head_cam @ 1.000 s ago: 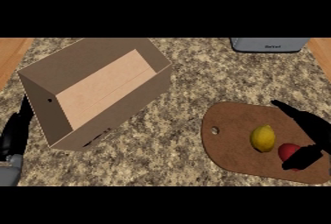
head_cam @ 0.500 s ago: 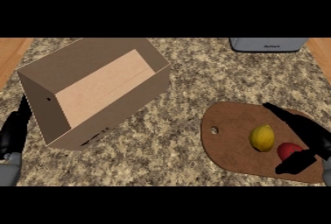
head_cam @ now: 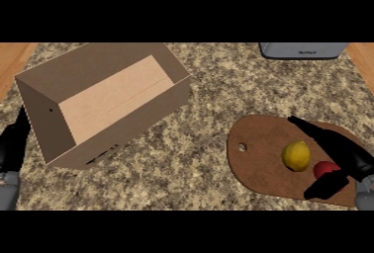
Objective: Pick the lemon from the cutting board and place it in the cardboard box
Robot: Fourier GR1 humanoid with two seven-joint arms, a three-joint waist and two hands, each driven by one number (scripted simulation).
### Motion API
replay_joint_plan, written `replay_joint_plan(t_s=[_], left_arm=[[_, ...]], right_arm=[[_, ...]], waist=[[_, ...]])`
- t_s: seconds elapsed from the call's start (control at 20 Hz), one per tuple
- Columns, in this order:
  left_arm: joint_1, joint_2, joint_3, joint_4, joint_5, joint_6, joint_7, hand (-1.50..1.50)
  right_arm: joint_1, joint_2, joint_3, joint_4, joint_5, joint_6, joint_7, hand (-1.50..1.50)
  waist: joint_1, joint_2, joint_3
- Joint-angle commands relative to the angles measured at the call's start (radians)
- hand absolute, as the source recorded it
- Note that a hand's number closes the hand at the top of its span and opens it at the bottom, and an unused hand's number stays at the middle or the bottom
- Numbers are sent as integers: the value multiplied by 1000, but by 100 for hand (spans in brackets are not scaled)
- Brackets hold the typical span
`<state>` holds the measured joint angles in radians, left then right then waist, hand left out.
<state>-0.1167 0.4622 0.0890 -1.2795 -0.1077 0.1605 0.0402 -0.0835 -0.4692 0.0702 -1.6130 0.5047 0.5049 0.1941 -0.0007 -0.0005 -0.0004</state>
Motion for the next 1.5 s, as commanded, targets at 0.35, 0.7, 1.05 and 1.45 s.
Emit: replay_joint_plan(t_s=[0.35, 0.7, 1.05, 1.45], left_arm=[[-14, -68, 7, -30, -84, 7, 54, 0], [43, -68, 29, -63, -71, -18, -12, 0], [-28, -66, 34, -65, -90, -33, 78, 0], [-6, -32, 84, -63, -45, -81, 49, 0]], right_arm=[[-81, 123, 31, 155, 139, -5, 92, -150], [-63, 104, 36, 227, 318, -275, -57, 150], [-73, 211, 123, 155, 463, -378, 62, 150], [-209, 446, 351, 102, 746, -401, 414, 150]], waist=[[3, 1, 1], [6, 1, 1], [-2, -1, 0], [3, -1, 0]])
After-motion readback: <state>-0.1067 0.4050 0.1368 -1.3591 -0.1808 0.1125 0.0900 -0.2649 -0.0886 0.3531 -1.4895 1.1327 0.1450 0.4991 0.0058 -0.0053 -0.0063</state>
